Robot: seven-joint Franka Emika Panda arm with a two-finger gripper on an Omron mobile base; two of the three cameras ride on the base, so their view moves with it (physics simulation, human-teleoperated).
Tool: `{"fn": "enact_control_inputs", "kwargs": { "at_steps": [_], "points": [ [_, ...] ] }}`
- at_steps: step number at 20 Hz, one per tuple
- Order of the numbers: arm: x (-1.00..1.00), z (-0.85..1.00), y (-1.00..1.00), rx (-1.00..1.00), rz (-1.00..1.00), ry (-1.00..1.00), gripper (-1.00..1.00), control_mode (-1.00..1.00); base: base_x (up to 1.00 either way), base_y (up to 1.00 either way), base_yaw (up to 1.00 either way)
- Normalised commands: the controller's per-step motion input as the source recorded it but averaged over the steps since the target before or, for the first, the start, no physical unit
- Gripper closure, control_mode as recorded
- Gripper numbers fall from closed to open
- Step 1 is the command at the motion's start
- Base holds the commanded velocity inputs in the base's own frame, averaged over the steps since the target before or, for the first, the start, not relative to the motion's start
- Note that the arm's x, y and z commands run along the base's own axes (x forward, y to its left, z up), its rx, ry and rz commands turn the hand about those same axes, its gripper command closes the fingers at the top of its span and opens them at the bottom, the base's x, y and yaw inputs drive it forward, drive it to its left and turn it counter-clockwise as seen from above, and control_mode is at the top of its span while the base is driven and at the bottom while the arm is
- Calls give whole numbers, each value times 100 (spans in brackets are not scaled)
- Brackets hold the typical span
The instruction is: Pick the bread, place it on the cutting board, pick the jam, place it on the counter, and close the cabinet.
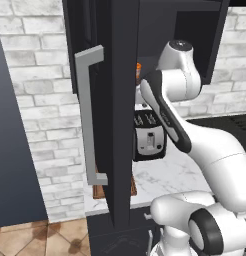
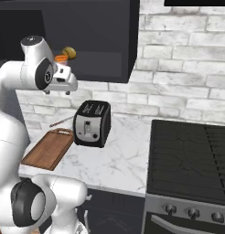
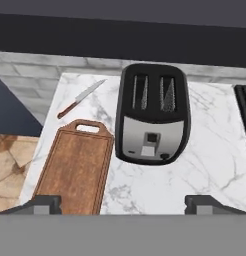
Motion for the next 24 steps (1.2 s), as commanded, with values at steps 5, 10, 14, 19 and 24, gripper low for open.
{"fn": "enact_control_inputs", "kwargs": {
  "at_steps": [5, 10, 14, 19, 24],
  "points": [
    [3, 55, 20, 0, 0, -16, -100, -100, 0, 0, 0],
    [31, 31, 4, 0, 0, -12, -100, -100, 0, 0, 0],
    [42, 16, 0, 0, 0, -15, -100, -100, 0, 0, 0],
    [40, 3, 0, 0, 2, -15, -100, -100, 0, 0, 0],
    [28, 0, 0, 0, 4, -16, -100, -100, 0, 0, 0]
  ]
}}
